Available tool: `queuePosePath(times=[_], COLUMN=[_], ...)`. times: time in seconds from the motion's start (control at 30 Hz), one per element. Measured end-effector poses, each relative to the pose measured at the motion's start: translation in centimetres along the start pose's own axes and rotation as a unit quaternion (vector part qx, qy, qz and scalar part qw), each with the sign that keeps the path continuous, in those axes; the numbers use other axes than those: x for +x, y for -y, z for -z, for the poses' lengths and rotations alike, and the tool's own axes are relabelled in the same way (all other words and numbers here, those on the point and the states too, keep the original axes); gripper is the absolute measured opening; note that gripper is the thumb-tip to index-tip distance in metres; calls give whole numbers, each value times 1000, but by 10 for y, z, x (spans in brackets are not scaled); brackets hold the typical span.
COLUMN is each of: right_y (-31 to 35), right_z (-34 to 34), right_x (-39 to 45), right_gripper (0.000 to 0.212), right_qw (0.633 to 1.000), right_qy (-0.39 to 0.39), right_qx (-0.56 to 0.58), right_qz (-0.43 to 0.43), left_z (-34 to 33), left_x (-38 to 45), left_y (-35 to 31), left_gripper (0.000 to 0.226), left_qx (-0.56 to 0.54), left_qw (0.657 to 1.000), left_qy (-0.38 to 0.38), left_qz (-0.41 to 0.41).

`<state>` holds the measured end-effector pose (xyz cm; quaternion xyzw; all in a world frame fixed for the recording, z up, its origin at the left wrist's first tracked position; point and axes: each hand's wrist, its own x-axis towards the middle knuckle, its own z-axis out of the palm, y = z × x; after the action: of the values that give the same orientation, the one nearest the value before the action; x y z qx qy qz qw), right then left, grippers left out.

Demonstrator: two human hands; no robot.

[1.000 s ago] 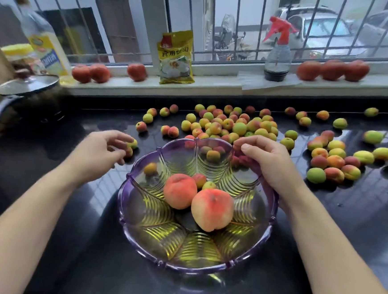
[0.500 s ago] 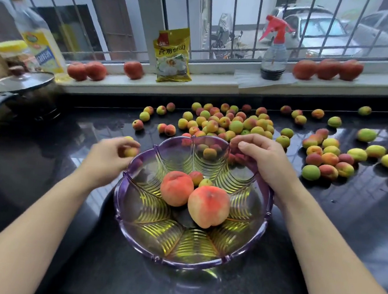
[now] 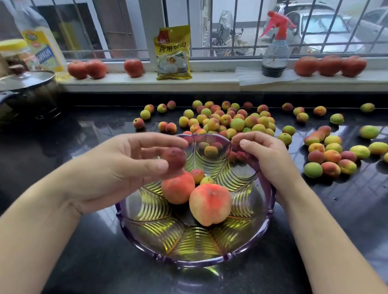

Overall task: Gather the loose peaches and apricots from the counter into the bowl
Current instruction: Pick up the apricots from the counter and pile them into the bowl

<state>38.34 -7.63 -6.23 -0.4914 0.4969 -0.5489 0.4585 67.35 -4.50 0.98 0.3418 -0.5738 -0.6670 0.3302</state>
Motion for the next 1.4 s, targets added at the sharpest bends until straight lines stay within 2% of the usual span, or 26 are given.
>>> queuePosePath(times=[0.13,0.2,0.27,0.33,0.43,0.57,0.63,0.83,1.0,1.2,1.23,1.3,1.37,1.4], right_y=[0,1,2,2,2,0,0,1,2,2,2,1,1,1], right_z=[1,0,0,0,0,0,1,0,1,0,0,1,1,0], right_x=[0,0,-1,-1,-1,0,0,-1,-1,-1,-1,-1,0,-1], right_gripper=[17,17,17,17,17,17,17,17,17,17,17,17,17,17], right_qw=[1000,1000,1000,1000,1000,1000,1000,1000,1000,1000,1000,1000,1000,1000], right_qy=[1,2,2,1,1,0,1,1,3,3,3,3,4,5], right_qx=[-6,-9,-7,-6,-8,-14,-12,-12,-13,-16,-14,-15,-17,-18], right_qz=[3,5,3,-2,-2,1,3,4,5,4,4,4,4,5], left_z=[-13,-18,-23,-29,-36,-47,-52,-56,-61,-63,-61,-48,-17,5], left_x=[0,1,0,-2,-5,-5,-3,8,6,2,1,6,19,27], left_y=[4,6,7,9,18,31,34,38,42,36,30,13,2,3], left_gripper=[45,42,37,30,26,27,23,45,44,40,42,39,31,27], left_qx=[24,106,236,391,588,675,692,717,706,756,750,686,582,530], left_qw=[997,990,966,915,803,730,715,689,702,647,653,715,783,793], left_qy=[-19,-27,-33,-36,-35,-43,-41,-43,-64,-65,-61,-92,-213,-300], left_qz=[73,93,99,96,85,97,90,96,68,77,85,96,48,3])
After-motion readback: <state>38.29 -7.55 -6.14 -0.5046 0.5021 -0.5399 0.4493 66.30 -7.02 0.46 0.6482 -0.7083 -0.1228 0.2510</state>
